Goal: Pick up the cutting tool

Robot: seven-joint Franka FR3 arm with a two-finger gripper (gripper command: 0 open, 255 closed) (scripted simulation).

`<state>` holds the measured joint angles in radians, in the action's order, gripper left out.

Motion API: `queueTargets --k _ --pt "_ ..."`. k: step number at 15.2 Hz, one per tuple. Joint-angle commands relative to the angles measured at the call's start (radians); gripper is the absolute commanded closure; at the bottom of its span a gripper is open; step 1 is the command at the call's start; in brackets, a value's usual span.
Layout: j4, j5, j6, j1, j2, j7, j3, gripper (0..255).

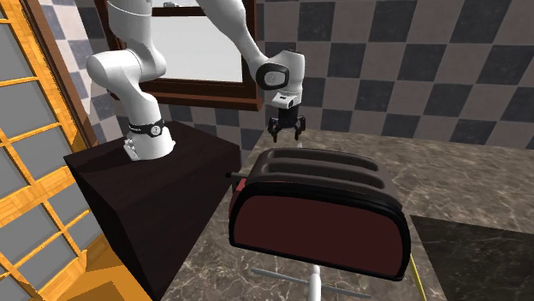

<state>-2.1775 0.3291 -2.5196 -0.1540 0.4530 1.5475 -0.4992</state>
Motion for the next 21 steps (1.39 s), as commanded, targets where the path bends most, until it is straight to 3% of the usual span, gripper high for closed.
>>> queueTargets --k 1,5,14,15,21 --pt "0.077 0.038 -0.007 -0.048 0.085 0.056 0.038 0" --pt "0.223 0.070 -0.009 -0.121 0.225 0.125 0.094 0" --pt "0.256 0.106 -0.066 -0.154 0.313 0.147 0.136 0" --pt "0.253 0.106 -0.067 -0.154 0.312 0.147 0.136 255" --pt "0.255 0.106 -0.065 -0.154 0.312 0.147 0.136 255"
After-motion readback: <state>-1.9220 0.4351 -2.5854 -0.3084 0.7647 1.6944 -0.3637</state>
